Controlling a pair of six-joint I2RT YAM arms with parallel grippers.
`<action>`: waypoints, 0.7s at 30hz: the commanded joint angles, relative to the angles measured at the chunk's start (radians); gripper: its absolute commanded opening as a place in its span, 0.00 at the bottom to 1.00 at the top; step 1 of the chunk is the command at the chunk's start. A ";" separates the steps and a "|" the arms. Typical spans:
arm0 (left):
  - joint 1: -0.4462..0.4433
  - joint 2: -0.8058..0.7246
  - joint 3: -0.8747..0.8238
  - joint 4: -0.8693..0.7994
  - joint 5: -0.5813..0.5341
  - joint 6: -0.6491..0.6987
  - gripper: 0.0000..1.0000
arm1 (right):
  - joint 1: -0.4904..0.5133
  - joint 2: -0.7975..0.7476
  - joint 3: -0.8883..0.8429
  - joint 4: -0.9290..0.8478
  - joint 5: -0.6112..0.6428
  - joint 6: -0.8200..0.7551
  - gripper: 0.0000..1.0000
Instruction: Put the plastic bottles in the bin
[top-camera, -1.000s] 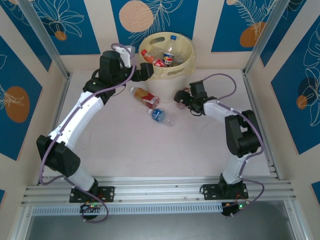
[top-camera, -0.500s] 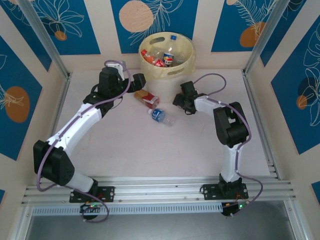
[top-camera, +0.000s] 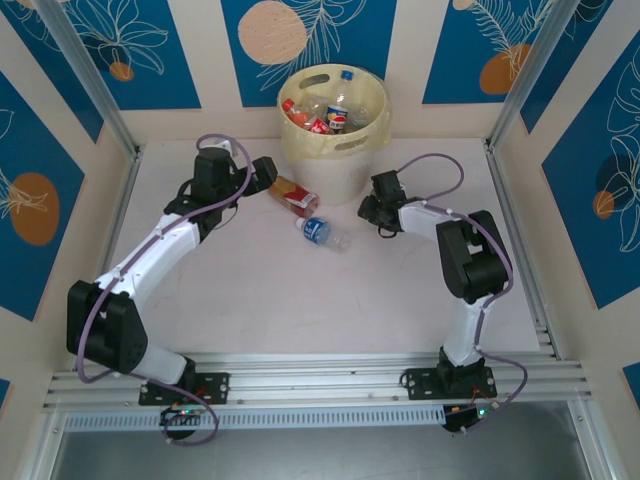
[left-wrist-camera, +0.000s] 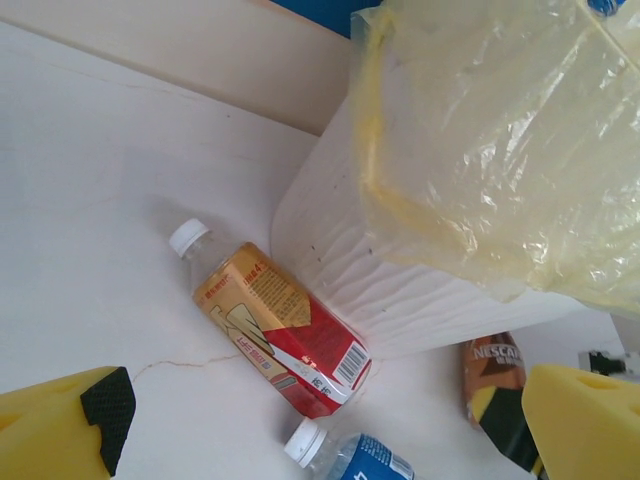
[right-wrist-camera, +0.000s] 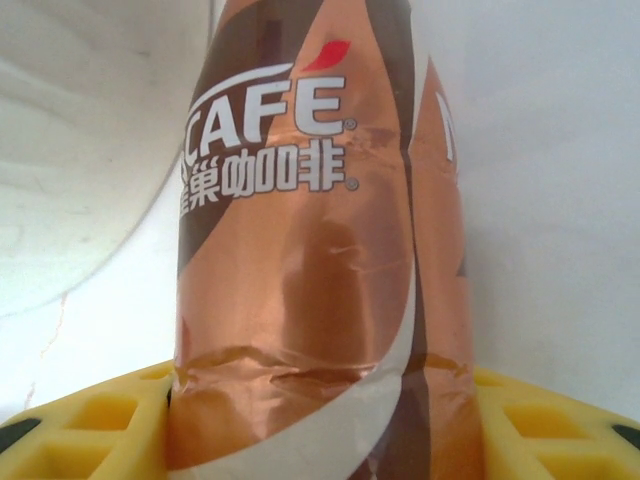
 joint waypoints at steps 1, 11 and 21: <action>0.015 -0.026 -0.019 0.027 -0.002 -0.029 1.00 | -0.008 -0.083 -0.062 0.071 -0.015 -0.032 0.44; 0.026 -0.001 -0.038 0.061 0.040 -0.048 1.00 | -0.017 -0.336 -0.247 0.152 -0.019 -0.095 0.39; 0.039 0.009 -0.061 0.079 0.035 -0.084 1.00 | -0.018 -0.653 -0.360 0.270 -0.042 -0.188 0.37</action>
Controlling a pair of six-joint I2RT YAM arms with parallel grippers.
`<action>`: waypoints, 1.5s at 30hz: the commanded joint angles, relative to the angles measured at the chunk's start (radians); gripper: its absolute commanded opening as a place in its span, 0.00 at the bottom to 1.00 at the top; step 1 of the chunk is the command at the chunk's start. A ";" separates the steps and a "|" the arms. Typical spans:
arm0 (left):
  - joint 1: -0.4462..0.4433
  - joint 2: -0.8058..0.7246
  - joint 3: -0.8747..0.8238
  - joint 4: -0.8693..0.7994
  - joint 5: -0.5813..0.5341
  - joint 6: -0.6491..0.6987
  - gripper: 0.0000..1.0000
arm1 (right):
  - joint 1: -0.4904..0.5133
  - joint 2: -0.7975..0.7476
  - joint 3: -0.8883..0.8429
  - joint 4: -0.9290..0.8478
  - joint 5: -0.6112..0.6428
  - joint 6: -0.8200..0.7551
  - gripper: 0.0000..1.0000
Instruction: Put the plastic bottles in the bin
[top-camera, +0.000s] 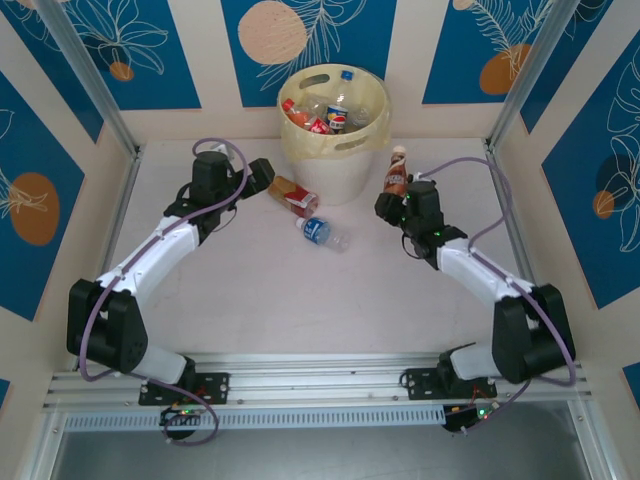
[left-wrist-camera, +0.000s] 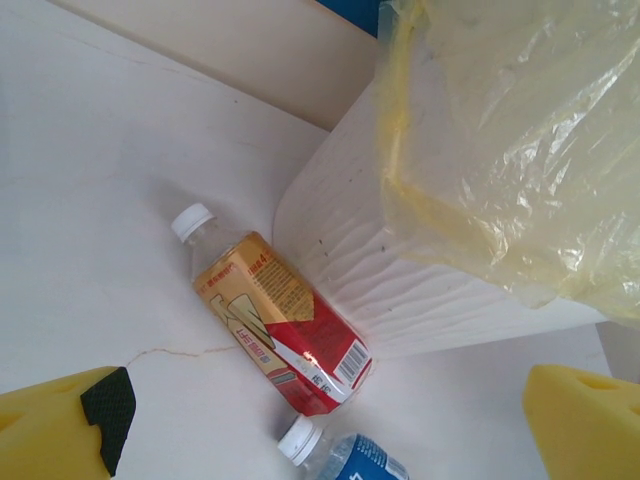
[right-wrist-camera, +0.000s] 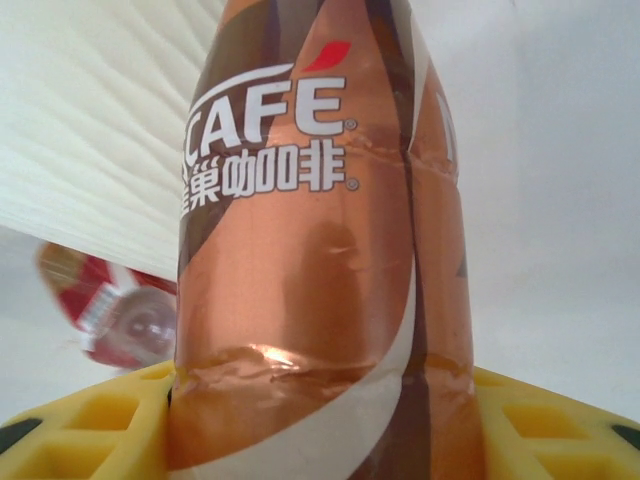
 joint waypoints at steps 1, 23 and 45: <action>0.019 0.005 -0.021 0.040 0.008 -0.025 1.00 | -0.007 -0.106 -0.020 0.095 -0.029 -0.068 0.37; 0.078 -0.005 -0.090 0.036 0.017 -0.126 1.00 | -0.012 0.105 0.622 -0.190 -0.243 -0.060 0.39; 0.113 0.036 -0.097 0.053 0.108 -0.181 1.00 | -0.023 0.293 0.865 -0.337 -0.084 -0.051 0.96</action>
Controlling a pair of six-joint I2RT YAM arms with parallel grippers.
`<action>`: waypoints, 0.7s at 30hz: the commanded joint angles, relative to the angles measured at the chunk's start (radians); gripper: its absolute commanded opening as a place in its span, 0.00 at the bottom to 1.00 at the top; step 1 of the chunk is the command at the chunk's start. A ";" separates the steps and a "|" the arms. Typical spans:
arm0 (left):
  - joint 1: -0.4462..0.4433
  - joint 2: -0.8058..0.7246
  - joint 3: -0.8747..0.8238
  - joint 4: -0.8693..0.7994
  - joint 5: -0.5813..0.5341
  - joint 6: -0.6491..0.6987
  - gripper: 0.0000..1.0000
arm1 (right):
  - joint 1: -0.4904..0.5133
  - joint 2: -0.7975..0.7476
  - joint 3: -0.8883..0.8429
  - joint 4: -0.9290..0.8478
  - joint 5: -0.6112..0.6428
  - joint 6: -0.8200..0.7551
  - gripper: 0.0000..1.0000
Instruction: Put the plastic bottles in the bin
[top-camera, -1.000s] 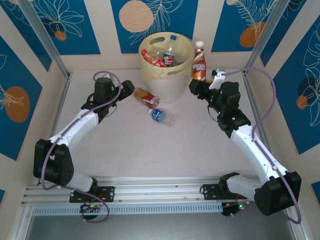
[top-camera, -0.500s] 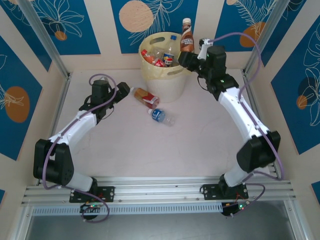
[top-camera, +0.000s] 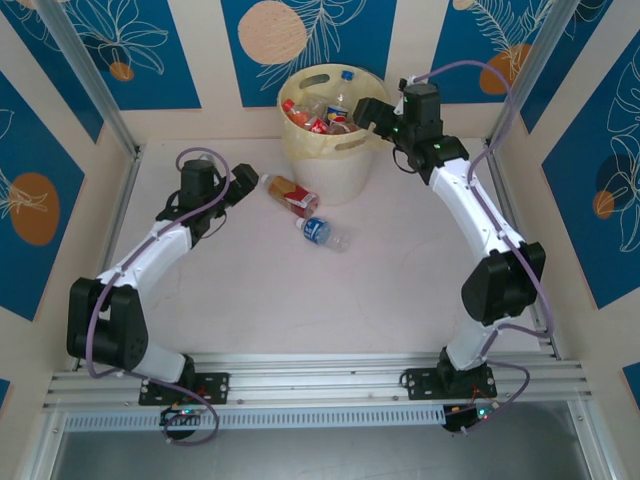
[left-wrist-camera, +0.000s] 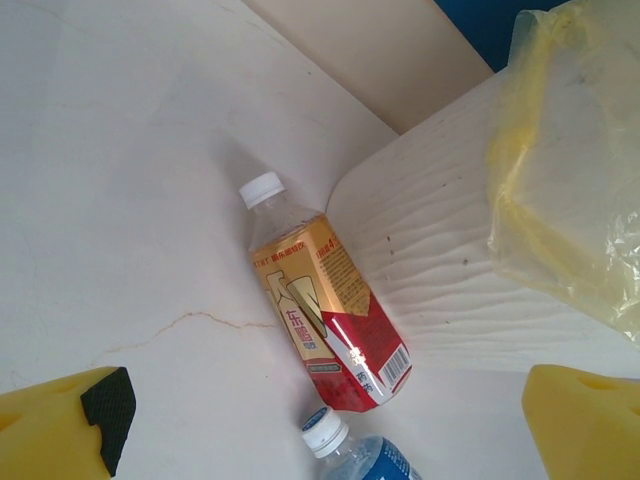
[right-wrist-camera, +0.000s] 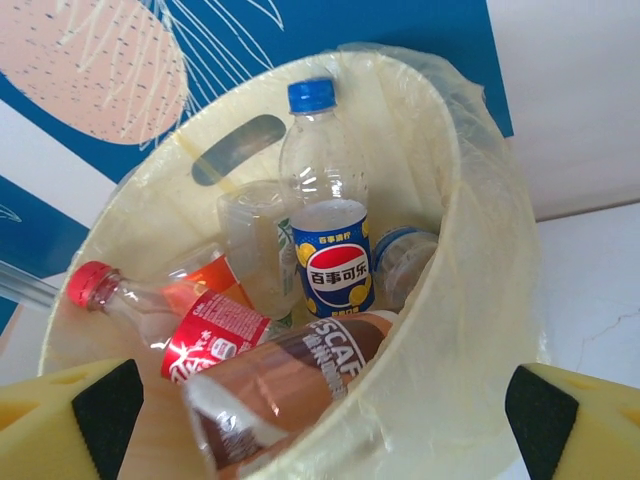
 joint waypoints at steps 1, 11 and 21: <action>0.014 0.033 -0.005 0.029 0.044 -0.029 1.00 | -0.005 -0.107 -0.073 0.065 0.013 -0.041 0.97; 0.017 0.069 0.006 0.028 0.078 -0.054 1.00 | -0.007 -0.291 -0.388 0.229 -0.123 -0.281 0.99; 0.020 0.101 0.011 0.029 0.097 -0.086 1.00 | 0.042 -0.381 -0.609 0.124 -0.351 -0.538 1.00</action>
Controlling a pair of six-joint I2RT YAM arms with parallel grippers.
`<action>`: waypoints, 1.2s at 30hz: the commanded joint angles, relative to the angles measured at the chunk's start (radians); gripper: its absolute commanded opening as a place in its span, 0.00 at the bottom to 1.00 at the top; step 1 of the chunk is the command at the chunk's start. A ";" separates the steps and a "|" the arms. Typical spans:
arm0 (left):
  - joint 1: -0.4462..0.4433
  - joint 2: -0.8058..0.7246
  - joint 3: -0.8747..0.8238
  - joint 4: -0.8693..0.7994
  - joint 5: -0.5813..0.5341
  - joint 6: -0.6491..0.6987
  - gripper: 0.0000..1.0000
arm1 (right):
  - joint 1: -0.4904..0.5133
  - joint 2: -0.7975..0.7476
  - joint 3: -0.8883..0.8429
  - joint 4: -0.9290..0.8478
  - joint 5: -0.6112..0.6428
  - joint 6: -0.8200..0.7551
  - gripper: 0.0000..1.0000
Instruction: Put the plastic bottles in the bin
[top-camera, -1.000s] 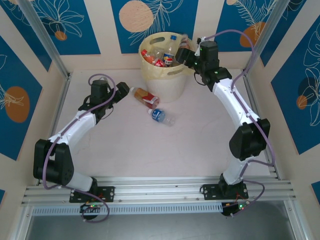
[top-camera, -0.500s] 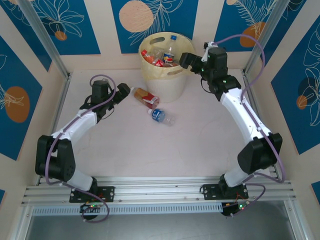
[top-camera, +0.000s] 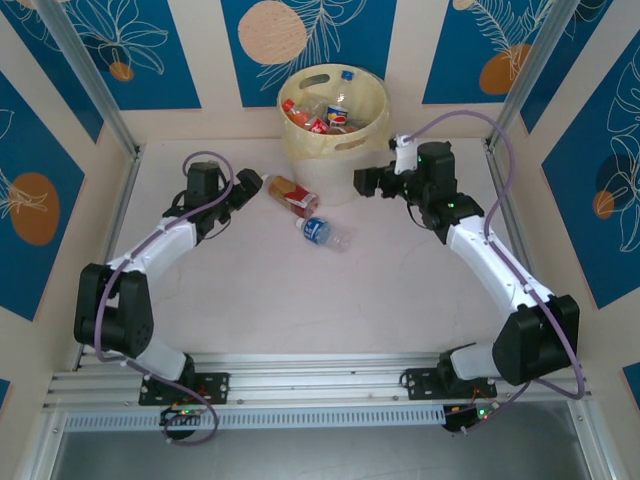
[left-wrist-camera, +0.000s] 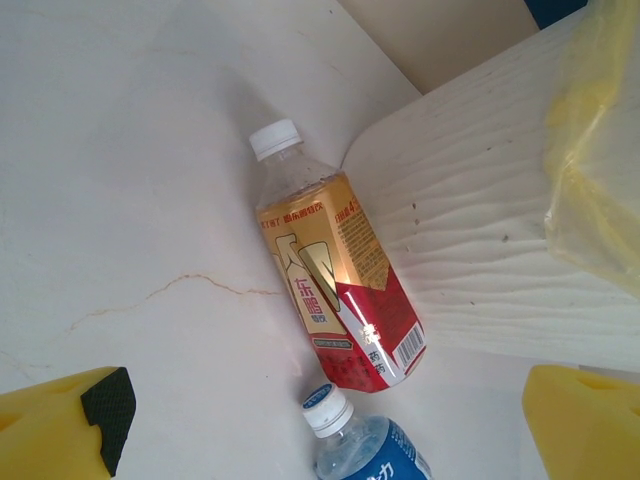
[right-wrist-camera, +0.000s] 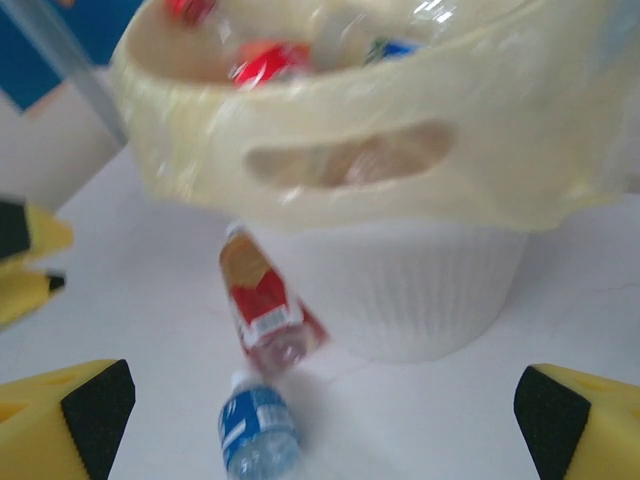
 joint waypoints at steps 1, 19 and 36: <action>0.014 0.027 0.013 0.019 0.033 -0.029 1.00 | 0.036 -0.019 -0.039 -0.081 -0.119 -0.167 0.99; 0.018 0.080 0.010 0.044 0.102 -0.093 1.00 | 0.211 0.232 -0.086 -0.136 0.025 -0.469 0.97; 0.025 0.105 0.011 0.039 0.112 -0.100 1.00 | 0.294 0.577 0.142 -0.248 0.150 -0.584 0.97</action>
